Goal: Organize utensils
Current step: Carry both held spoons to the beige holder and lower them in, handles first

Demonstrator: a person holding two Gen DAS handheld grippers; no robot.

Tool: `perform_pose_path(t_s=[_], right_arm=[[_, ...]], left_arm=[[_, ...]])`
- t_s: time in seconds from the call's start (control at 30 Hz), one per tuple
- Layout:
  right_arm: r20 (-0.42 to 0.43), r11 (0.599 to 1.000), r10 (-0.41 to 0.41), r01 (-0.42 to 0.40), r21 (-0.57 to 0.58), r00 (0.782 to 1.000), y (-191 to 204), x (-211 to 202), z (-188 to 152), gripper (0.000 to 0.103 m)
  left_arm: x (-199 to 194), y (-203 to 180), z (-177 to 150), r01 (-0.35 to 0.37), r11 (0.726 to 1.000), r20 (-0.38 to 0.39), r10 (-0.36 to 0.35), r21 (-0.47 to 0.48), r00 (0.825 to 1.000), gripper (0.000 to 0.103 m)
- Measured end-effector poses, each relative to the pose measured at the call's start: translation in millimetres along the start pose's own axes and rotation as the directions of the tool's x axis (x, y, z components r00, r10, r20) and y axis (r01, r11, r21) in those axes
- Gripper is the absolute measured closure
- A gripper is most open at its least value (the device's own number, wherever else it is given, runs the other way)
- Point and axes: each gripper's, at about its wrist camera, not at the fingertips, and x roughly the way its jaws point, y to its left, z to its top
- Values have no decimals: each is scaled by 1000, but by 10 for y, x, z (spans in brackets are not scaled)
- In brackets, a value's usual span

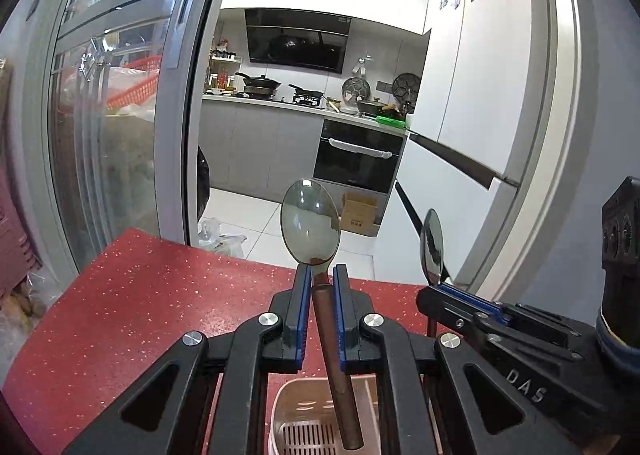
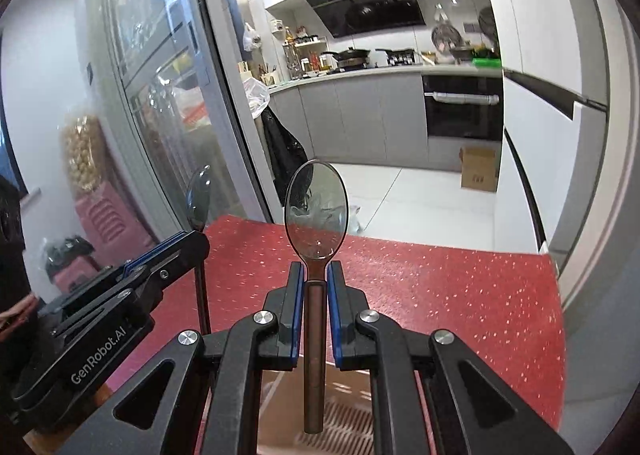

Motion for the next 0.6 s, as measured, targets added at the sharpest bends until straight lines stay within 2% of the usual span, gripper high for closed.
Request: perform_pose_path(t_s=[0.13, 0.47, 0.6], right_arm=[[5, 996, -30, 30, -88, 1000, 60, 104, -196, 91], [-15, 988, -29, 26, -151, 999, 92, 95, -449, 90], [-24, 989, -30, 26, -144, 999, 65, 66, -495, 90]], left_arm=[[53, -19, -162, -9, 999, 0, 9, 32, 1000, 65], [10, -96, -400, -34, 992, -14, 36, 119, 999, 65], [-1, -116, -452, -43, 989, -37, 48, 142, 998, 65]])
